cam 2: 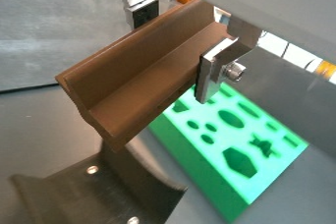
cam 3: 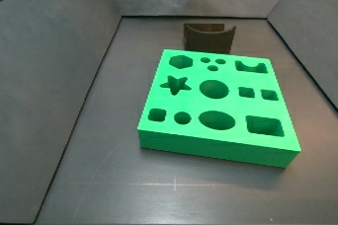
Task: Pick up the star object. Move up. Place the star object on the fixture. Regrasp the star object. Move to above the board. Insert the star object.
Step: Place the star object on the fixture.
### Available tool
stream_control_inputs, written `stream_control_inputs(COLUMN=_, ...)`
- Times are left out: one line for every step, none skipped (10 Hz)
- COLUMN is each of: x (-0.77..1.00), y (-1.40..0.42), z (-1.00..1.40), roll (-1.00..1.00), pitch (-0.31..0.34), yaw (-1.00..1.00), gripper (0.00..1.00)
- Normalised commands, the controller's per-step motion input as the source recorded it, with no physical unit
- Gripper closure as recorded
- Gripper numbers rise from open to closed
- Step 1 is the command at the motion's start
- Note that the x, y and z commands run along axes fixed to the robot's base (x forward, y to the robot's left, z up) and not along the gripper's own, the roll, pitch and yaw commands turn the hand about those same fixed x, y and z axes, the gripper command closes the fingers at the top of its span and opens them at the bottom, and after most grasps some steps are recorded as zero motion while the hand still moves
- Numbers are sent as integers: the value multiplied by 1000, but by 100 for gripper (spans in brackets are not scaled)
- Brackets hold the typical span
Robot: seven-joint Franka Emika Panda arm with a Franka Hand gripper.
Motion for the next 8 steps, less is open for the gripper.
stream_control_inputs(x=39, y=50, z=6, roll=-534, pitch=47, yaw=-74, gripper=100)
stream_control_inputs(x=41, y=42, z=0, roll=-407, pitch=37, yaw=-80, gripper=100)
stream_control_inputs(x=54, y=25, z=-4, roll=-240, pitch=39, yaw=-75, gripper=100)
stream_control_inputs(x=127, y=132, z=-1000, roll=-1000, pitch=253, yaw=-56, gripper=100)
stream_control_inputs(x=133, y=138, z=-1000, roll=-993, pitch=249, yaw=-76, gripper=100)
stream_control_inputs(x=145, y=141, z=-1000, roll=-881, pitch=251, yaw=-119, gripper=100)
stream_control_inputs(x=153, y=137, z=-1000, roll=-730, pitch=226, yaw=-153, gripper=100)
stream_control_inputs(x=157, y=141, z=-1000, roll=-504, pitch=160, yaw=-194, gripper=100)
